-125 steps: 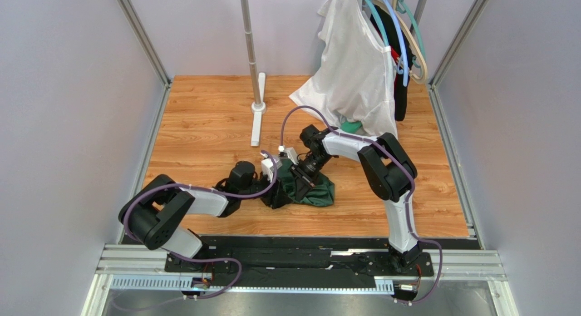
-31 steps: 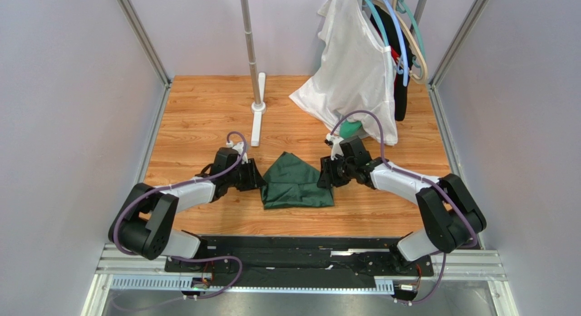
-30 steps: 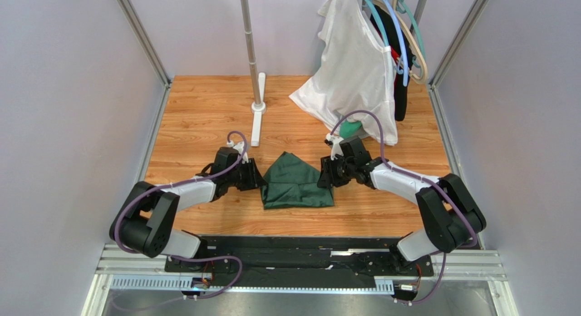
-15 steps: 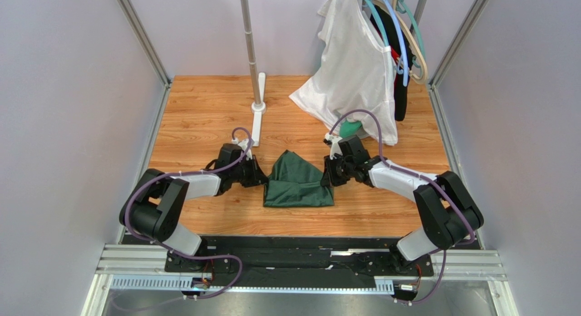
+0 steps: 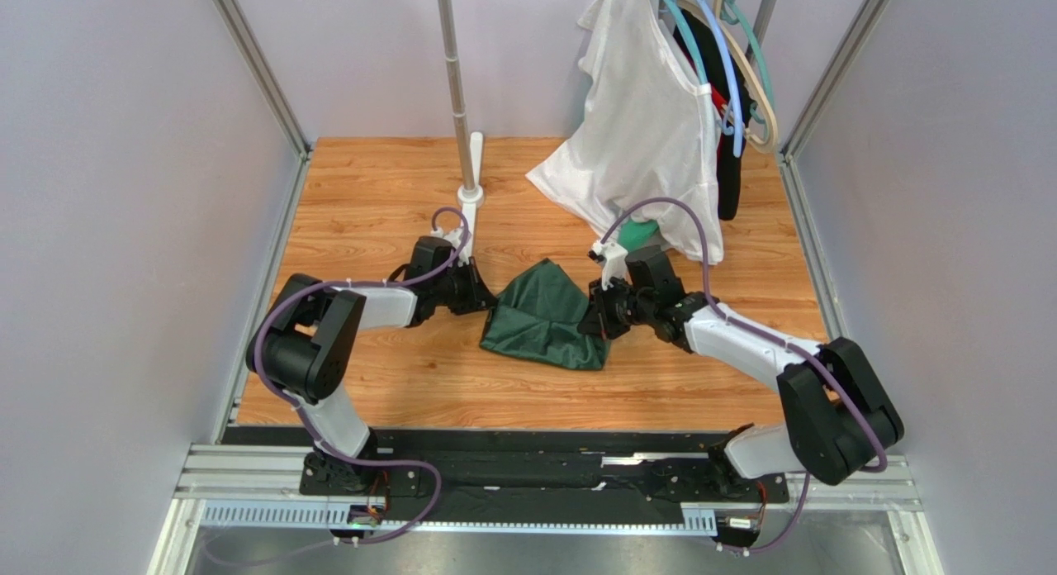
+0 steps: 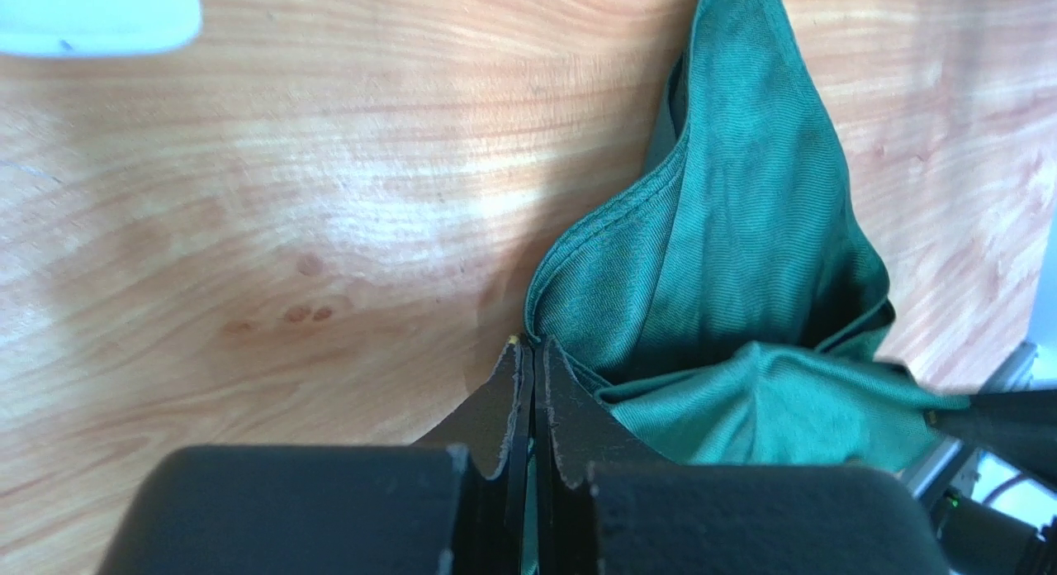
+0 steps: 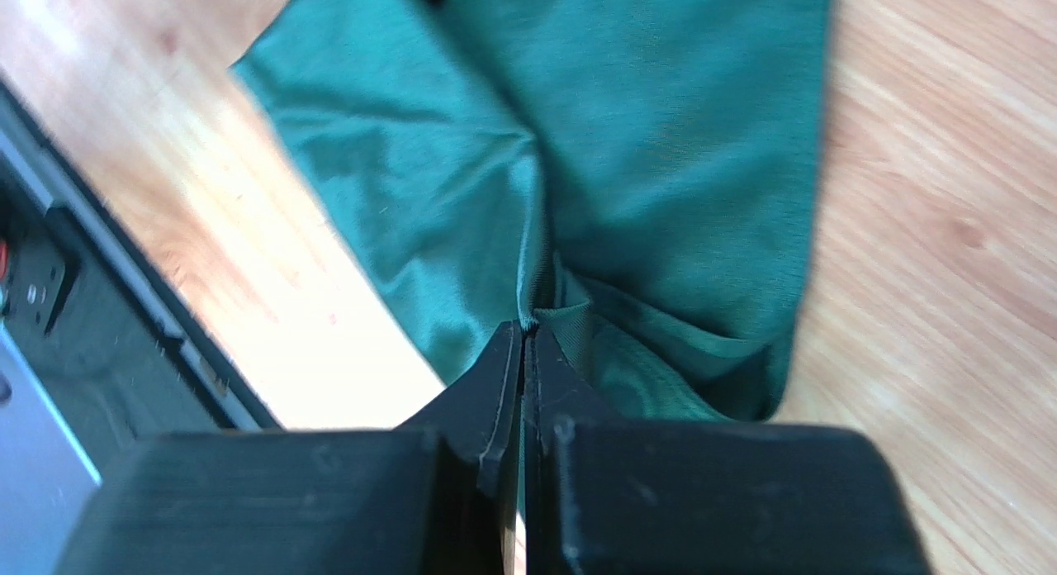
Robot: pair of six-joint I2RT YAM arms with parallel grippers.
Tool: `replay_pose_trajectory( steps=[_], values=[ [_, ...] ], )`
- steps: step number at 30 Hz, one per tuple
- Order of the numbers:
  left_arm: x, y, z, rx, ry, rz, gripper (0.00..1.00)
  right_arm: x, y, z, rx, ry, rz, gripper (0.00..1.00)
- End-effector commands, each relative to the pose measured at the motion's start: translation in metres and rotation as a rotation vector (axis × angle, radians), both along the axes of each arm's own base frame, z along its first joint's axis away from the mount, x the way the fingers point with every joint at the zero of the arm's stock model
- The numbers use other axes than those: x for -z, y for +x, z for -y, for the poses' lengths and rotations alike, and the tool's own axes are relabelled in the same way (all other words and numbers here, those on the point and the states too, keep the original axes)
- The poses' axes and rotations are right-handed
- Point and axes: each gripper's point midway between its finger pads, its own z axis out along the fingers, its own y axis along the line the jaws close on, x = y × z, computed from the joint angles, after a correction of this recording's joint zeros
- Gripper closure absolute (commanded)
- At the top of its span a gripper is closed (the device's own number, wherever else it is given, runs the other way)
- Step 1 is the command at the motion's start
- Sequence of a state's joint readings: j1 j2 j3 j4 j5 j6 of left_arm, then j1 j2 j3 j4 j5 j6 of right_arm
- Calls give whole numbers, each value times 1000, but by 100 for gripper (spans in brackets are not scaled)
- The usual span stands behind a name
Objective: Fold the napkin, place the utensils inside, and roll it up
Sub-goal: Roll the napkin with the utensil
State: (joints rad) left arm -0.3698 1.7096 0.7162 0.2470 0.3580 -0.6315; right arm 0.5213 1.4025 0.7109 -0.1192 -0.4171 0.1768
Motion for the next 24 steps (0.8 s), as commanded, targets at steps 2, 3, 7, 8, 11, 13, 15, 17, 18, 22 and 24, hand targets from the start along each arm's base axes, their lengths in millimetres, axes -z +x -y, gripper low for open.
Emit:
replay_pose_trajectory(
  steps=[2, 3, 7, 8, 11, 13, 15, 17, 18, 22, 24],
  values=[
    [9, 5, -10, -26, 54, -28, 100, -17, -19, -16, -150, 69, 102, 100],
    [7, 7, -8, -24, 45, -18, 100, -16, -24, -17, -174, 73, 100, 100],
    [3, 11, -4, -16, 30, -16, 97, -12, -46, -24, -257, 80, 87, 100],
    [1, 12, -3, -16, 25, -10, 96, -11, -50, -25, -272, 77, 90, 100],
    [1, 14, -2, -13, 26, -15, 97, -8, -64, -31, -326, 79, 88, 100],
    [0, 16, -2, -6, 30, -12, 97, -6, -75, -35, -365, 81, 71, 100],
    [1, 15, -2, -6, 36, -15, 94, 1, -83, -35, -396, 64, 49, 100],
    [0, 15, -3, -4, 38, -10, 86, 8, -89, -37, -414, 38, 34, 100],
    [-1, 15, -3, -2, 40, -8, 81, 13, -90, -36, -410, 21, 26, 100],
    [-11, 14, -7, -9, 48, 19, 52, 21, -97, -36, -418, -20, 20, 100],
    [-15, 13, -8, -13, 50, 34, 43, 23, -101, -38, -430, -34, 22, 100]
  ],
)
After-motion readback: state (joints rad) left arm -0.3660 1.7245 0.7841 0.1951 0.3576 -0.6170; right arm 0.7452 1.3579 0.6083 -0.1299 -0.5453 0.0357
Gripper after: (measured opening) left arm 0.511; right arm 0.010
